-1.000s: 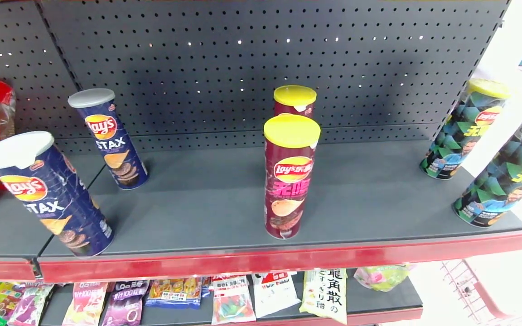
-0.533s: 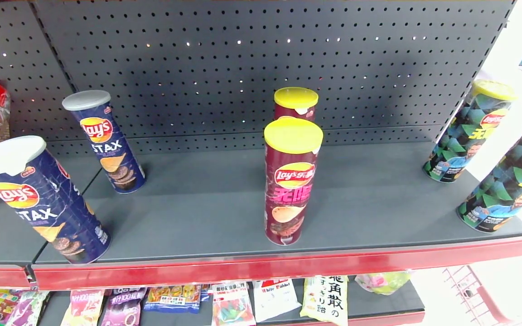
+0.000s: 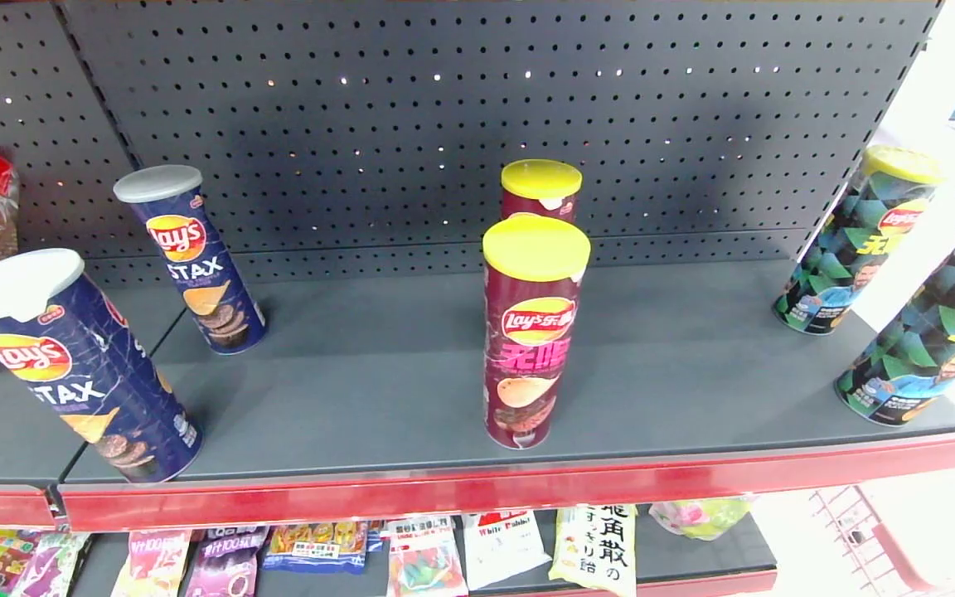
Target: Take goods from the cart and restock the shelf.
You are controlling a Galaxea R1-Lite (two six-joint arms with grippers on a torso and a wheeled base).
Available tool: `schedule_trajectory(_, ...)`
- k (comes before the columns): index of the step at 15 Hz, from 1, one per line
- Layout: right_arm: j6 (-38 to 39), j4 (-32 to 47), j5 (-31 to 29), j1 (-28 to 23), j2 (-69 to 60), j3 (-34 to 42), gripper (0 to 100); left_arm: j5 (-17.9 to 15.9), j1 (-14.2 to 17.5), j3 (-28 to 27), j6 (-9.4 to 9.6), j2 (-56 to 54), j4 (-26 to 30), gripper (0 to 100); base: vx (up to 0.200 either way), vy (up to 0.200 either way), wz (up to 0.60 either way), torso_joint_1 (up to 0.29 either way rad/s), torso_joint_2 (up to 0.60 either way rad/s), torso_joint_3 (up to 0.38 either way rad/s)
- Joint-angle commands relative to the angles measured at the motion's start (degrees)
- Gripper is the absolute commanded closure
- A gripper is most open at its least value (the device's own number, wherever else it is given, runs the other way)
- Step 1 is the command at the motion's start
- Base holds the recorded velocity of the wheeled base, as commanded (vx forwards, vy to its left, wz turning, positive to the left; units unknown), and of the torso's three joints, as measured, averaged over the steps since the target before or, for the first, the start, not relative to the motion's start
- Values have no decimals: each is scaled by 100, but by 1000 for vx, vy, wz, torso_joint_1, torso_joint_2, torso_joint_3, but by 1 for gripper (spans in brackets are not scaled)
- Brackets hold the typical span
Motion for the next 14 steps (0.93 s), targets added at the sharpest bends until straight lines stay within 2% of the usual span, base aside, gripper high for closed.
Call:
schedule_trajectory(1, -1, 1, 2, 0, 9, 0, 0, 522, 236, 0, -478, 307, 4, 0, 0, 0, 0, 0, 0, 0)
schedule_trajectory(2, -1, 1, 2, 0, 9, 0, 0, 724, 482, -8, -777, 518, 4, 0, 0, 0, 0, 0, 0, 0)
schedule_trajectory(3, -1, 1, 2, 0, 9, 0, 0, 795, 693, -17, -935, 623, 4, 0, 0, 0, 0, 0, 0, 0)
schedule_trajectory(4, -1, 1, 2, 0, 9, 0, 0, 830, 1176, 18, -1067, 729, 4, 0, 0, 0, 0, 0, 0, 0)
schedule_trajectory(5, -1, 1, 2, 0, 9, 0, 0, 742, 1598, 299, -1067, 544, -14, 0, 0, 0, 0, 0, 0, 0)
schedule_trajectory(7, -1, 1, 2, 0, 9, 0, 0, 557, 1563, 747, -926, -343, -5, 0, 0, 0, 0, 0, 0, 0)
schedule_trajectory(9, -1, 1, 2, 0, 9, 0, 0, 390, 1563, 809, -900, -291, -445, 0, 0, 0, 0, 0, 0, 0)
schedule_trajectory(11, -1, 1, 2, 0, 9, 0, 0, -1359, 1563, 1099, -838, -291, -1262, 0, 0, 0, 0, 0, 0, 0)
schedule_trajectory(12, -1, 1, 2, 0, 9, 0, 0, -1851, 1563, 1204, -662, -291, -1464, 0, 0, 0, 0, 0, 0, 0)
schedule_trajectory(13, -1, 1, 2, 0, 9, 0, 0, -2071, 1563, 1521, -451, -291, -1490, 0, 0, 0, 0, 0, 0, 0)
schedule_trajectory(14, -1, 1, 2, 0, 9, 0, 0, -1965, 1589, 1837, -451, -291, -1728, 0, 0, 0, 0, 0, 0, 0)
